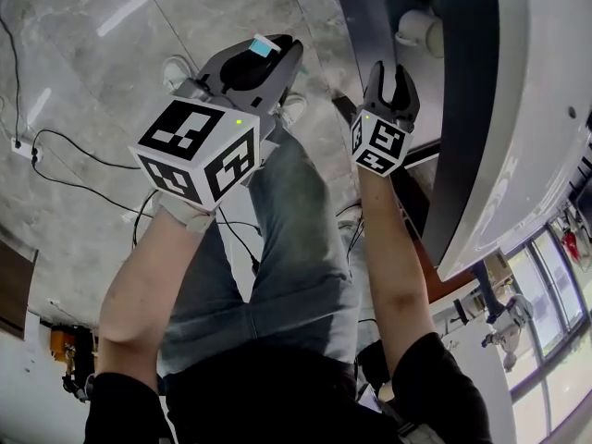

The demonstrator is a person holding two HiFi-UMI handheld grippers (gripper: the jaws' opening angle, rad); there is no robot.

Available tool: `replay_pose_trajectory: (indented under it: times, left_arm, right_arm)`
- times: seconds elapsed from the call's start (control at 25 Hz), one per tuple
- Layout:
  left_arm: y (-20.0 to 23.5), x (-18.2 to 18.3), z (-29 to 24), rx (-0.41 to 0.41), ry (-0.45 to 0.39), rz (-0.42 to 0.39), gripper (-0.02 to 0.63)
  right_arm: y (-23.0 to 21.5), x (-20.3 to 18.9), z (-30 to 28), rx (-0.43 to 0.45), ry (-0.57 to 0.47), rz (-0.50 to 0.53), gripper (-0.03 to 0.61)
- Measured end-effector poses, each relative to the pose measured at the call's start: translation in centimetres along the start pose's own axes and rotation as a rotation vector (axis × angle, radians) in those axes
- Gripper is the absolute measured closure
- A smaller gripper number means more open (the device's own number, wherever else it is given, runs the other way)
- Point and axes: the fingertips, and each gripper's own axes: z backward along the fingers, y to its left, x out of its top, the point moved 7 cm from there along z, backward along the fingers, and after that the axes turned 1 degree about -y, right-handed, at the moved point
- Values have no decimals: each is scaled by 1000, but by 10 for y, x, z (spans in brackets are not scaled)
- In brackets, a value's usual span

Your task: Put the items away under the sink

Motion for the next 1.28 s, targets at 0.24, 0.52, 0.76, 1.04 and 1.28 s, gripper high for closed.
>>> replay_pose_trajectory:
  times: [0.24, 0.52, 0.76, 1.04, 1.28]
  left_arm:
    - [-14, -15, -38, -88, -114, 79, 561]
    - [-24, -21, -80, -166, -249, 124, 561]
    - [-35, -22, -110, -252, -291, 36, 561]
    - [-51, -23, -132, -325, -348, 15, 561]
    - [-60, -13, -148, -357, -416, 33, 560]
  right_arm:
    - [16, 1, 29, 81, 22, 41, 434]
    - [30, -5, 56, 125, 170, 79, 448]
    - [36, 10, 66, 231, 290, 135, 471]
    - [33, 14, 70, 250, 431, 166, 518]
    - [35, 11, 76, 270, 493, 168, 518]
